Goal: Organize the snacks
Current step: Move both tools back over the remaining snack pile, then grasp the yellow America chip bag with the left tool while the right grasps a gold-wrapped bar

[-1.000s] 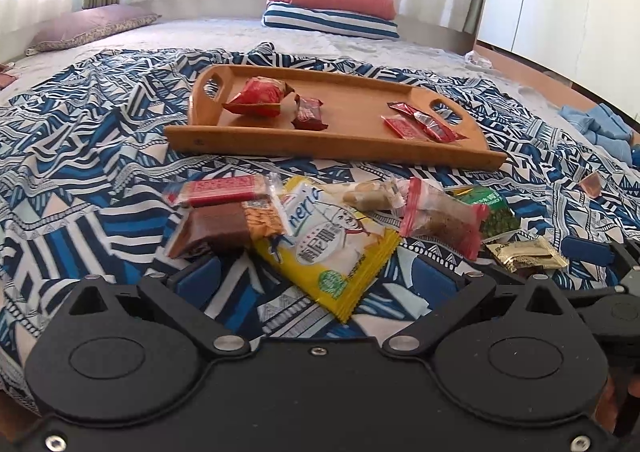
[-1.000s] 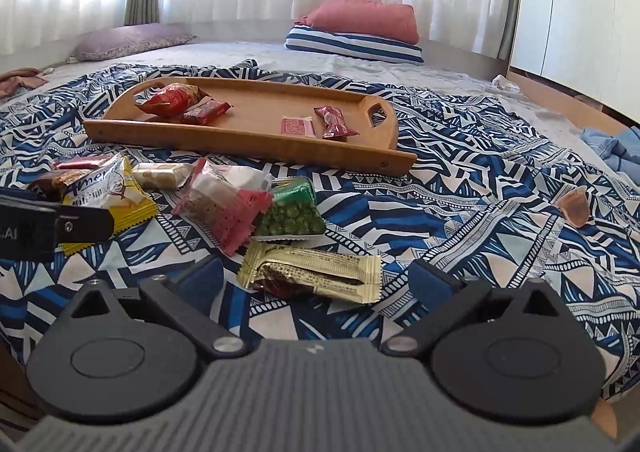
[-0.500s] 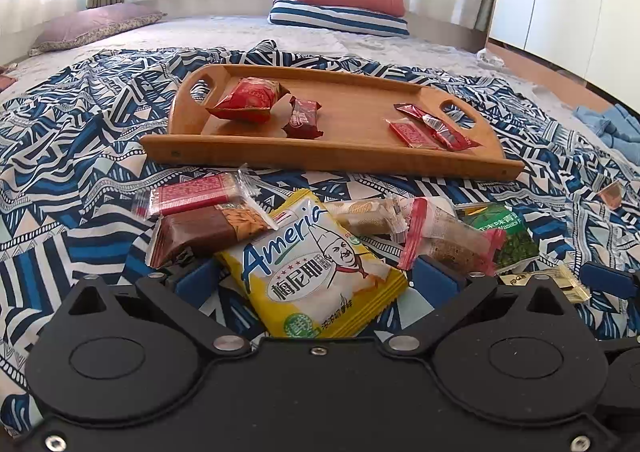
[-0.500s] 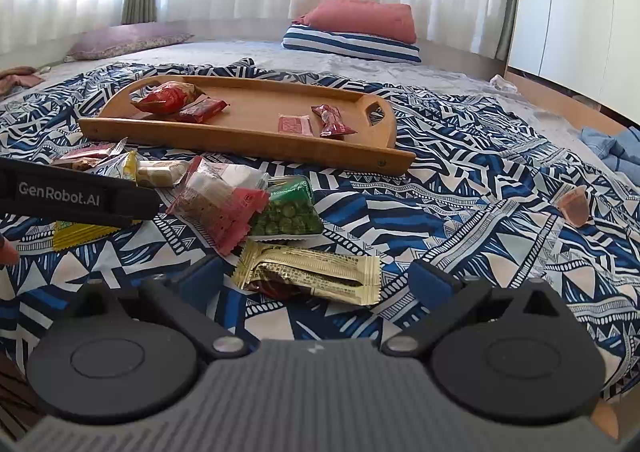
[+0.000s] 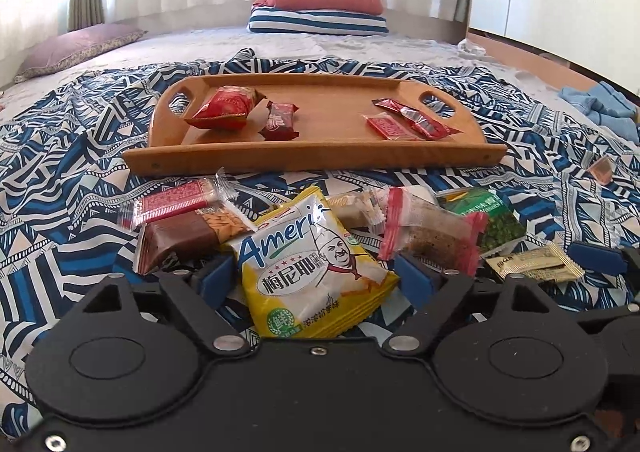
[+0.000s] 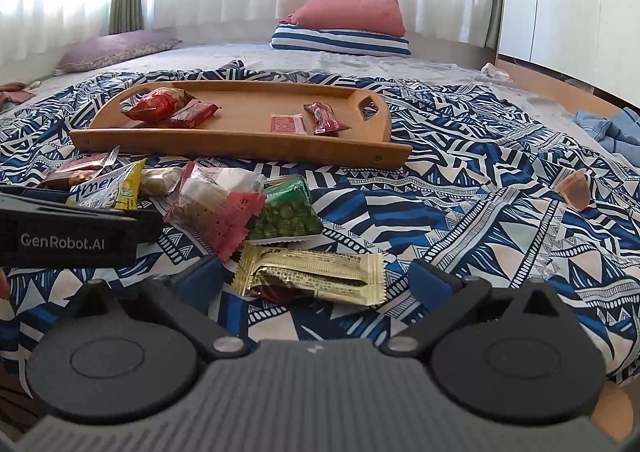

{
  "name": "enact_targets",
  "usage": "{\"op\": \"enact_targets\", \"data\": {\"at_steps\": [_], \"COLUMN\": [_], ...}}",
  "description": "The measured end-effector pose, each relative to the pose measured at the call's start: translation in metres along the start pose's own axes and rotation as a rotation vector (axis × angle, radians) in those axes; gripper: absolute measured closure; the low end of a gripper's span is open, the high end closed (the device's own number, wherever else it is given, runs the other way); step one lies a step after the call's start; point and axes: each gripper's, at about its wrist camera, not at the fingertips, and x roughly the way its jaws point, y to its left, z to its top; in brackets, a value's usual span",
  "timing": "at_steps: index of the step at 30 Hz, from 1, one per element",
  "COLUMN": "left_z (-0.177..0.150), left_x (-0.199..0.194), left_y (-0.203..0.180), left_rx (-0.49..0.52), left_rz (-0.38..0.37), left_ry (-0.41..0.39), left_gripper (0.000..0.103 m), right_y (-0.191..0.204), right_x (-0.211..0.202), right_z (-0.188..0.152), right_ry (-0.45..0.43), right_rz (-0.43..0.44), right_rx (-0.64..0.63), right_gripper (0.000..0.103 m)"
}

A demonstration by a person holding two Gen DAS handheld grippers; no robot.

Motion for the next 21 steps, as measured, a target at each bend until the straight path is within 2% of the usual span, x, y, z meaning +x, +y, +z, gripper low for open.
{"op": "enact_targets", "data": {"at_steps": [3, 16, 18, 21], "left_z": [0.000, 0.000, 0.001, 0.003], "left_x": [-0.004, -0.015, -0.016, -0.015], "left_y": [-0.001, -0.005, -0.004, -0.003], "left_rx": [0.003, 0.030, 0.030, 0.026], "left_rz": [-0.011, -0.020, -0.017, -0.012], "left_ry": [-0.001, -0.008, -0.005, 0.012], "left_gripper": [0.023, 0.027, 0.043, 0.044], "right_y": [0.000, 0.010, 0.011, 0.011], "right_x": [0.000, -0.010, -0.011, -0.014], "right_z": [0.000, -0.001, 0.000, 0.000], "right_ry": [0.001, -0.037, -0.040, -0.043], "right_rz": [0.007, 0.037, 0.039, 0.049], "right_rx": [0.007, -0.032, -0.035, -0.030], "right_gripper": [0.002, 0.040, 0.041, 0.043]}}
